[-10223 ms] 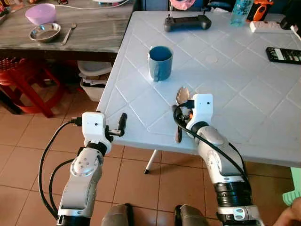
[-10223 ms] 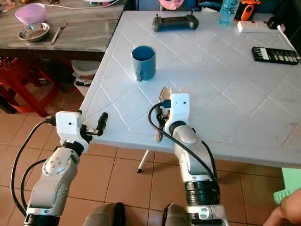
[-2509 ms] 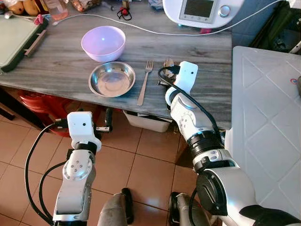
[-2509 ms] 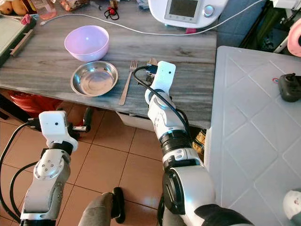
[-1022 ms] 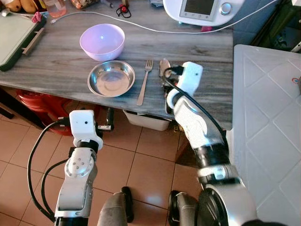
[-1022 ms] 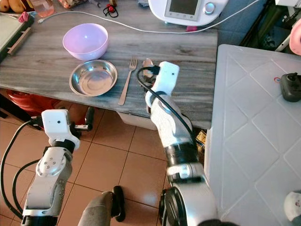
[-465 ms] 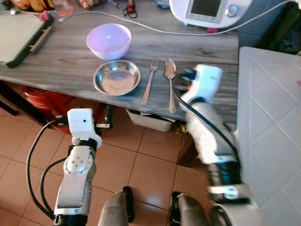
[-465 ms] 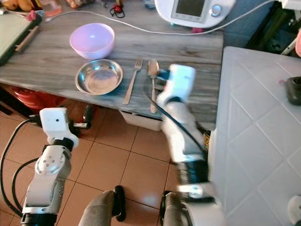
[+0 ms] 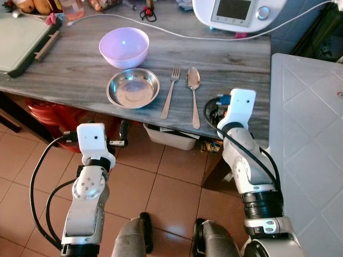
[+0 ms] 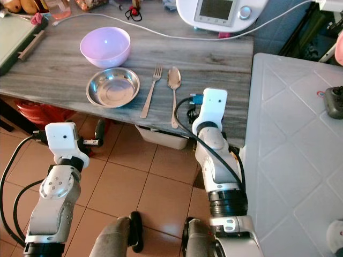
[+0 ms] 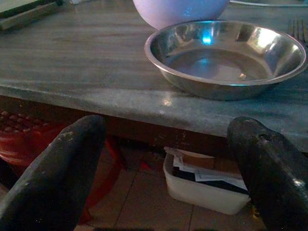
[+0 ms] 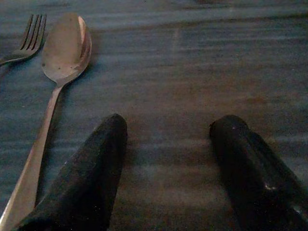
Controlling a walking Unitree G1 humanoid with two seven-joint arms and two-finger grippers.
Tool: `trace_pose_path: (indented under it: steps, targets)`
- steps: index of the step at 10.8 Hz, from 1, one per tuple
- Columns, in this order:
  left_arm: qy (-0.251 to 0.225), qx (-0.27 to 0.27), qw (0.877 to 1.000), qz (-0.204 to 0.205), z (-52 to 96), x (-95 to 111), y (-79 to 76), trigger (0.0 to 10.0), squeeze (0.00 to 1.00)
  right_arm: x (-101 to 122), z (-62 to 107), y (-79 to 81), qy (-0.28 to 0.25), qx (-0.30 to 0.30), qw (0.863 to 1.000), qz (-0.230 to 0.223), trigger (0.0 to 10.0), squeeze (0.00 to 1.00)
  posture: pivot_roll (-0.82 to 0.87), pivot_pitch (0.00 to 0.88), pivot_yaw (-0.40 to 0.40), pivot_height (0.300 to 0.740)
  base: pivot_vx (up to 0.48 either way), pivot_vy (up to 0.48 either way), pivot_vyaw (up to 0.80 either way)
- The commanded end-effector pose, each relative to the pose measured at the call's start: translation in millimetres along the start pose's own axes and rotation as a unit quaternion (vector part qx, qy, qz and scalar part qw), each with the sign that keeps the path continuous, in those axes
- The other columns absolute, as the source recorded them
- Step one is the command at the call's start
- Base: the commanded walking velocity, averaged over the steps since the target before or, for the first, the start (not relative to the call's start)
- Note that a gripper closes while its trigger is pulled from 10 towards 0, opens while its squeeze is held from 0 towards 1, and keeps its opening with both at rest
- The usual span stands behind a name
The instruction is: Setting the table
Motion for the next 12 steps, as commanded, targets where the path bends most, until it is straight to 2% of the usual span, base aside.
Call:
trace_pose_path:
  steps: [1, 3, 4, 6, 10, 12]
  targets:
    - [0.007, 0.007, 1.000, -0.001, 2.2, -3.1, 5.0, 10.0, 0.00, -14.7, 2.7, 1.3, 0.037, 0.007, 0.999, -0.003, 10.0, 1.00, 0.00, 0.202, 0.059, 0.740, 0.000, 0.000, 0.00]
    - [0.010, 0.006, 1.000, 0.002, 1.6, -4.2, 3.8, 10.0, 0.00, -18.1, 4.8, 8.7, 0.054, 0.031, 0.998, 0.003, 10.0, 0.81, -0.01, 0.202, 0.059, 0.740, 0.000, 0.000, 0.00]
    - [0.010, 0.006, 1.000, 0.003, 1.2, -4.5, 3.6, 10.0, 0.00, -18.4, 5.9, 12.3, 0.058, 0.043, 0.997, 0.006, 10.0, 0.67, -0.01, 0.202, 0.060, 0.740, 0.000, 0.000, 0.00]
    - [0.010, 0.007, 1.000, 0.004, -0.3, -4.4, 3.6, 10.0, 0.00, -20.6, 8.9, 24.7, 0.065, 0.085, 0.994, 0.035, 10.0, 0.00, -0.01, 0.201, 0.056, 0.740, 0.000, 0.000, 0.00]
    - [0.010, 0.007, 1.000, 0.004, -1.0, -4.6, 3.3, 10.0, 0.00, -25.6, 9.8, 36.7, 0.075, 0.122, 0.988, 0.063, 10.0, 0.00, -0.01, 0.200, 0.058, 0.740, 0.000, 0.000, 0.00]
    - [0.009, 0.007, 1.000, 0.003, -2.3, -4.3, 3.4, 10.0, 0.00, -18.9, 8.5, 43.6, 0.067, 0.136, 0.988, 0.040, 10.0, 0.00, -0.01, 0.197, 0.058, 0.740, 0.000, 0.000, 0.00]
Point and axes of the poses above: a point about 5 cm out from each wrist's last joint towards the gripper, its own z axis pointing back from the gripper into the wrist, its own x axis along the axis of the wrist's last joint, y = z × x, the point moved 2 cm from there along -z, pointing out of the wrist towards the gripper
